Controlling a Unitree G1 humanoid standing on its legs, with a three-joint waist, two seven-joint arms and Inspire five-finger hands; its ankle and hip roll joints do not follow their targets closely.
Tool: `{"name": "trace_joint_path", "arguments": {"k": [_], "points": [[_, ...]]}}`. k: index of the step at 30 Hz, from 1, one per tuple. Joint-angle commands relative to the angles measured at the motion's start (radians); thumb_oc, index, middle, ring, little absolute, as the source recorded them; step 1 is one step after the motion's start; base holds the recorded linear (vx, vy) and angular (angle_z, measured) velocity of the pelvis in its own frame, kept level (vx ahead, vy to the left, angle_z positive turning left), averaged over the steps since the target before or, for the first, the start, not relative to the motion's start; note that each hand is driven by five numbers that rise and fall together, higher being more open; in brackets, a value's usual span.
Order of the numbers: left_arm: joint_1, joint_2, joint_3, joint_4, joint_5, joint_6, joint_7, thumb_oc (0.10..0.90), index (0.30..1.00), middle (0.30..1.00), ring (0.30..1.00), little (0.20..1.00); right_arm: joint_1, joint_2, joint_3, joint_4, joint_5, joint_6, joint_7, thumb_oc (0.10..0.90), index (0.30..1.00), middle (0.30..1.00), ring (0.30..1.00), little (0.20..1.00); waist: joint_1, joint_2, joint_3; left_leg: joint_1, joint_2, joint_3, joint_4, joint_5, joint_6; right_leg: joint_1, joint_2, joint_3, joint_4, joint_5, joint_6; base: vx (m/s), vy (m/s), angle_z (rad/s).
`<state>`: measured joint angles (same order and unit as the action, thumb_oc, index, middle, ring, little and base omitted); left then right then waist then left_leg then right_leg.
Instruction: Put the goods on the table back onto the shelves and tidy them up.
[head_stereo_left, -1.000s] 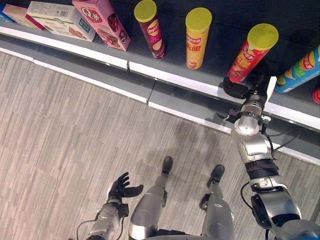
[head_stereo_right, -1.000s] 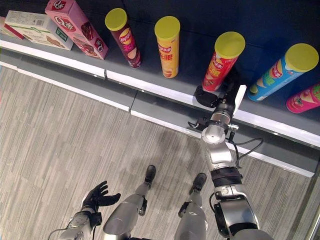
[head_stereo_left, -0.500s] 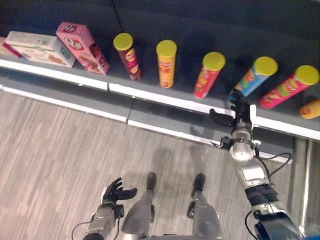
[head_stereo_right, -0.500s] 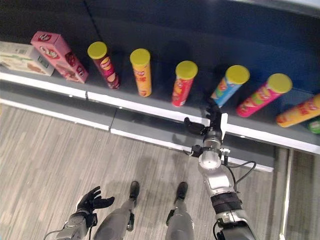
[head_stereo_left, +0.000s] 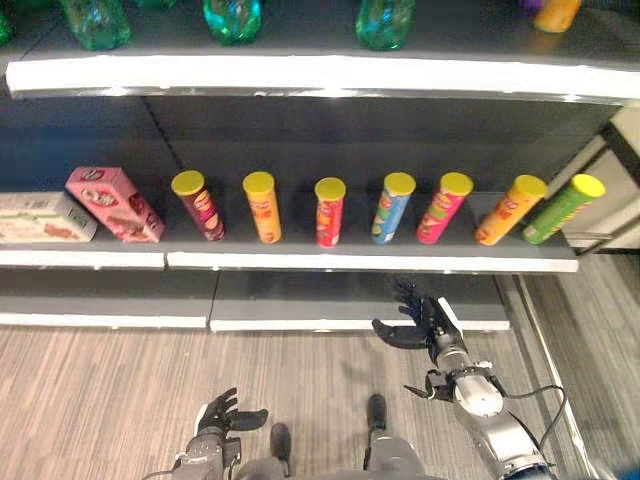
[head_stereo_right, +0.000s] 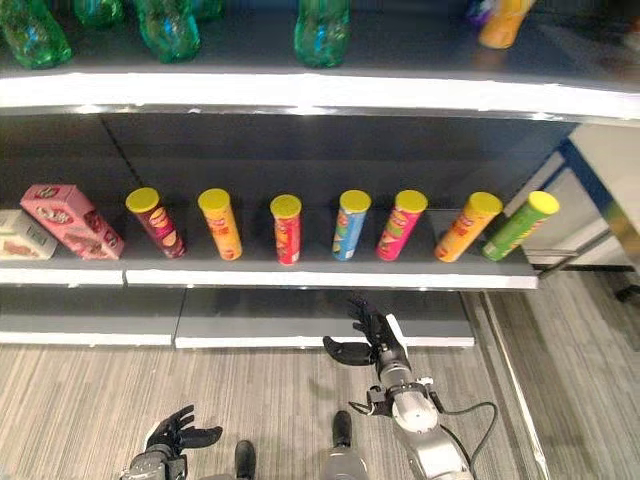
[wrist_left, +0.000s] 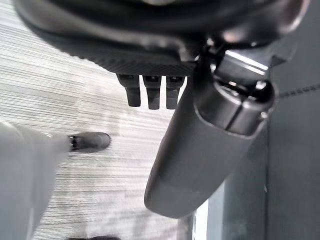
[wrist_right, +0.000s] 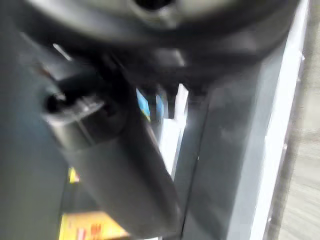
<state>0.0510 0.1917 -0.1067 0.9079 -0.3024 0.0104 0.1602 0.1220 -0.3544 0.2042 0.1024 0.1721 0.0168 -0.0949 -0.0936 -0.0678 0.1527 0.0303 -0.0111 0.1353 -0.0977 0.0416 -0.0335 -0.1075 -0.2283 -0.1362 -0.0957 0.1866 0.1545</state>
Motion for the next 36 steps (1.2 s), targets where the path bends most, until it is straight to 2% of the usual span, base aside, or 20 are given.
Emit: {"name": "trace_joint_path", "arguments": {"k": [1,5,9,10,13,15,17,18,19,22,25,27,29,30,31,32,33,34,35,36], "points": [[-0.030,0.038,0.003,-0.012,0.053,-0.036,0.005,0.800,0.900,0.900,0.900,0.900,-0.103,-0.041,-0.097,-0.087,0.010,-0.082,-0.038,0.800,0.900,0.900,0.900,0.900,0.002,0.010,0.011,0.010,0.001,0.037,0.010,-0.113,0.007,0.009,-0.050,-0.008,0.044,-0.017,0.094,-0.02,0.031,-0.35],[-0.058,0.073,0.015,0.025,0.086,-0.047,0.033,0.800,0.900,0.900,0.900,0.900,-0.087,-0.030,-0.157,-0.062,-0.007,-0.099,-0.089,0.800,0.900,0.900,0.900,0.900,-0.019,-0.004,0.038,0.023,0.018,0.090,0.010,-0.113,0.009,-0.032,-0.048,-0.020,0.093,-0.001,0.100,-0.06,-0.004,-0.31],[-0.069,0.077,0.044,0.061,0.102,-0.037,0.023,0.800,0.900,0.900,0.900,0.900,-0.094,-0.028,-0.239,-0.077,0.019,-0.126,-0.138,0.800,0.900,0.900,0.900,0.900,-0.017,-0.002,0.053,0.043,0.057,0.158,0.010,-0.111,-0.001,-0.039,-0.076,-0.113,0.116,-0.004,0.096,-0.03,-0.080,-0.67],[-0.081,0.077,0.038,0.055,0.114,-0.035,0.036,0.800,0.900,0.900,0.900,0.900,-0.091,-0.043,-0.275,-0.098,0.018,-0.135,-0.161,0.800,0.900,0.900,0.900,0.900,-0.017,0.005,0.053,0.052,0.079,0.192,0.010,-0.108,-0.004,-0.022,-0.100,-0.163,0.130,-0.019,0.089,-0.02,-0.105,-0.78],[-0.106,0.111,0.035,0.016,0.133,-0.054,0.013,0.800,0.900,0.900,0.900,0.900,-0.109,-0.123,-0.363,-0.178,-0.003,-0.161,-0.171,0.800,0.900,0.900,0.900,0.900,-0.008,0.007,0.029,0.055,0.124,0.248,0.019,-0.118,-0.025,0.024,-0.177,-0.195,0.149,0.002,0.106,0.02,-0.221,-0.82],[-0.126,0.116,0.018,0.004,0.122,-0.052,0.041,0.800,0.900,0.900,0.900,0.900,-0.106,-0.144,-0.367,-0.178,-0.018,-0.159,-0.169,0.800,0.900,0.900,0.900,0.900,-0.005,0.004,0.025,0.056,0.131,0.262,0.022,-0.114,-0.032,0.030,-0.192,-0.205,0.141,0.029,0.107,0.04,-0.238,-0.55],[-0.121,0.135,0.033,-0.006,0.116,-0.040,0.013,0.800,0.900,0.900,0.900,0.900,-0.138,-0.197,-0.401,-0.198,-0.001,-0.166,-0.176,0.800,0.900,0.900,0.900,0.900,0.009,-0.002,0.012,0.050,0.155,0.297,0.036,-0.109,-0.048,0.042,-0.219,-0.258,0.111,0.066,0.107,0.01,-0.309,-0.67],[-0.061,0.138,0.076,0.041,0.108,-0.043,-0.001,0.800,0.900,0.900,0.900,0.900,-0.142,-0.227,-0.430,-0.216,-0.007,-0.179,-0.167,0.800,0.900,0.900,0.900,0.900,0.032,-0.022,0.010,0.048,0.186,0.337,0.061,-0.106,-0.070,0.044,-0.237,-0.334,0.087,0.092,0.107,0.03,-0.343,-0.84],[-0.030,0.145,0.091,0.022,0.102,-0.048,-0.005,0.800,0.900,0.900,0.900,0.900,-0.139,-0.254,-0.451,-0.223,-0.010,-0.179,-0.165,0.800,0.900,0.900,0.900,0.900,0.043,-0.029,0.004,0.050,0.195,0.351,0.068,-0.106,-0.078,0.049,-0.234,-0.361,0.076,0.079,0.107,0.09,-0.462,-0.91],[0.001,0.153,0.108,-0.002,0.108,-0.053,-0.024,0.800,0.900,0.900,0.900,0.900,-0.138,-0.284,-0.516,-0.255,-0.013,-0.185,-0.165,0.800,0.900,0.900,0.900,0.900,0.050,-0.038,-0.007,0.053,0.237,0.366,0.094,-0.102,-0.110,0.060,-0.213,-0.374,0.069,0.039,0.107,0.13,-0.367,-0.49],[0.021,0.146,0.108,-0.012,0.093,-0.064,-0.034,0.800,0.900,0.900,0.900,0.900,-0.172,-0.366,-0.583,-0.293,0.017,-0.220,-0.170,0.800,0.900,0.900,0.900,0.900,0.021,-0.012,-0.009,0.071,0.329,0.350,0.148,-0.083,-0.147,0.070,-0.132,-0.348,0.096,-0.075,0.087,0.15,-0.401,-0.15],[0.027,0.142,0.100,-0.025,0.087,-0.069,-0.040,0.800,0.900,0.900,0.900,0.900,-0.198,-0.414,-0.602,-0.302,0.029,-0.234,-0.174,0.800,0.900,0.900,0.900,0.900,0.012,0.012,-0.006,0.052,0.386,0.330,0.227,-0.017,-0.165,0.088,-0.060,-0.325,0.087,-0.130,0.043,0.12,-0.394,-0.18],[0.045,0.138,0.101,-0.045,0.072,-0.065,-0.046,0.800,0.900,0.900,0.900,0.900,-0.226,-0.457,-0.601,-0.288,0.028,-0.237,-0.190,0.800,0.900,0.900,0.900,0.900,0.015,0.029,-0.002,0.028,0.454,0.291,0.338,0.097,-0.180,0.126,0.031,-0.302,0.046,-0.180,-0.005,0.18,-0.481,-0.32],[0.052,0.129,0.102,-0.049,0.054,-0.059,-0.047,0.800,0.900,0.900,0.900,0.900,-0.253,-0.479,-0.583,-0.294,0.037,-0.240,-0.189,0.800,0.900,0.900,0.900,0.900,0.028,0.025,0.014,-0.007,0.474,0.216,0.439,0.145,-0.159,0.154,0.091,-0.273,0.016,-0.212,-0.045,0.15,-0.383,-0.48],[0.052,0.128,0.103,-0.049,0.054,-0.058,-0.047,0.800,0.900,0.900,0.900,0.900,-0.256,-0.480,-0.581,-0.292,0.037,-0.240,-0.189,0.800,0.900,0.900,0.900,0.900,0.024,0.028,0.016,-0.013,0.479,0.209,0.449,0.142,-0.160,0.155,0.094,-0.275,0.016,-0.214,-0.048,0.13,-0.387,-0.48],[0.061,0.124,0.096,-0.055,0.054,-0.061,-0.047,0.800,0.900,0.900,0.900,0.900,-0.278,-0.491,-0.558,-0.285,0.039,-0.238,-0.189,0.800,0.900,0.900,0.900,0.900,0.046,0.016,0.025,-0.047,0.433,0.138,0.495,0.111,-0.131,0.159,0.110,-0.247,0.012,-0.225,-0.060,0.03,-0.122,-0.36],[0.061,0.124,0.097,-0.056,0.054,-0.061,-0.047,0.800,0.900,0.900,0.900,0.900,-0.284,-0.493,-0.554,-0.281,0.039,-0.239,-0.190,0.800,0.900,0.900,0.900,0.900,0.042,0.016,0.025,-0.056,0.433,0.133,0.509,0.103,-0.128,0.158,0.108,-0.248,0.013,-0.227,-0.060,-0.01,-0.180,-0.43],[0.068,0.117,0.098,-0.068,0.044,-0.063,-0.050,0.800,0.900,0.900,0.900,0.900,-0.301,-0.512,-0.536,-0.275,0.035,-0.234,-0.187,0.800,0.900,0.900,0.900,0.900,0.057,-0.001,0.032,-0.113,0.358,0.084,0.530,0.070,-0.089,0.151,0.110,-0.231,0.010,-0.217,-0.071,0.05,-0.195,-0.57],[0.073,0.107,0.094,-0.062,0.035,-0.067,-0.056,0.800,0.900,0.900,0.900,0.900,-0.319,-0.530,-0.516,-0.254,0.044,-0.226,-0.173,0.800,0.900,0.900,0.900,0.900,0.087,-0.022,0.041,-0.192,0.229,0.030,0.522,-0.038,-0.061,0.170,0.119,-0.188,0.008,-0.226,-0.067,0.14,-0.251,-0.49],[0.071,0.108,0.092,-0.056,0.041,-0.067,-0.063,0.800,0.900,0.900,0.900,0.900,-0.321,-0.538,-0.515,-0.232,0.044,-0.221,-0.171,0.800,0.900,0.900,0.900,0.900,0.094,-0.024,0.040,-0.208,0.214,0.049,0.486,-0.059,-0.052,0.178,0.124,-0.180,0.008,-0.232,-0.062,0.19,-0.185,-0.52]]}}
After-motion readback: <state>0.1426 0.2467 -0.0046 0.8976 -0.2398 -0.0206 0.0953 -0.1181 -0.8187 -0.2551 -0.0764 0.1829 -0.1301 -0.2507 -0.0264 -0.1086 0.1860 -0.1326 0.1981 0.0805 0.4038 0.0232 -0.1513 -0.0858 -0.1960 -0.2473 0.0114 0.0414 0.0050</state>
